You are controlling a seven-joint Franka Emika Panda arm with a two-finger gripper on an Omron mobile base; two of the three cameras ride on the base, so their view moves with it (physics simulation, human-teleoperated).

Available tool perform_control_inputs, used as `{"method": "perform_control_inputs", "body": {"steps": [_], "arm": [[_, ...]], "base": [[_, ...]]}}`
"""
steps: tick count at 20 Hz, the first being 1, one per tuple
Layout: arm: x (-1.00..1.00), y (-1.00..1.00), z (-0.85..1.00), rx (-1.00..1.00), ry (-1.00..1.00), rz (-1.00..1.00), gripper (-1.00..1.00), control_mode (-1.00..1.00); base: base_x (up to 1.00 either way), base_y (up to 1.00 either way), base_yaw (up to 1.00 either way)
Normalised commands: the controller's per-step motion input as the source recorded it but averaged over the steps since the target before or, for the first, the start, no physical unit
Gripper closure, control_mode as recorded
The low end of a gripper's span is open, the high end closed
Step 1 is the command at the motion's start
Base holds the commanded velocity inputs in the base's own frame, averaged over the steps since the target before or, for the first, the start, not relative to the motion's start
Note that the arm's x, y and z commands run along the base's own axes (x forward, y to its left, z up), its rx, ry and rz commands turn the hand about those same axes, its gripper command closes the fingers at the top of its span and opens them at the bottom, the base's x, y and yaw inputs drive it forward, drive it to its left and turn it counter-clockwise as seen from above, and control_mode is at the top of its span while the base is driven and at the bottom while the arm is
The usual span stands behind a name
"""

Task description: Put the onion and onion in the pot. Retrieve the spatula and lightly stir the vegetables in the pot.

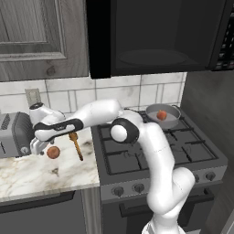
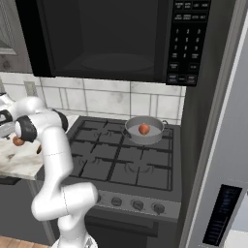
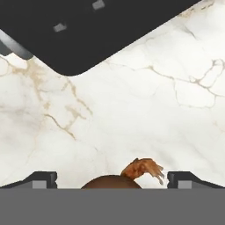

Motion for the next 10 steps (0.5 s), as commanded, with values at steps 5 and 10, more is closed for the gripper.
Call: {"method": "perform_control_inputs", "body": {"steps": [5,10], "arm": [[-0.01,-0.12,-0.22,-0.01,0.0,0.0,-1.0,-1.0],[0.02,-0.25,-0.19,0.0,0.0,-0.04,-1.0,-1.0]], "base": [[0.0,0.0,0.0],[0.0,0.0,0.0]]}}
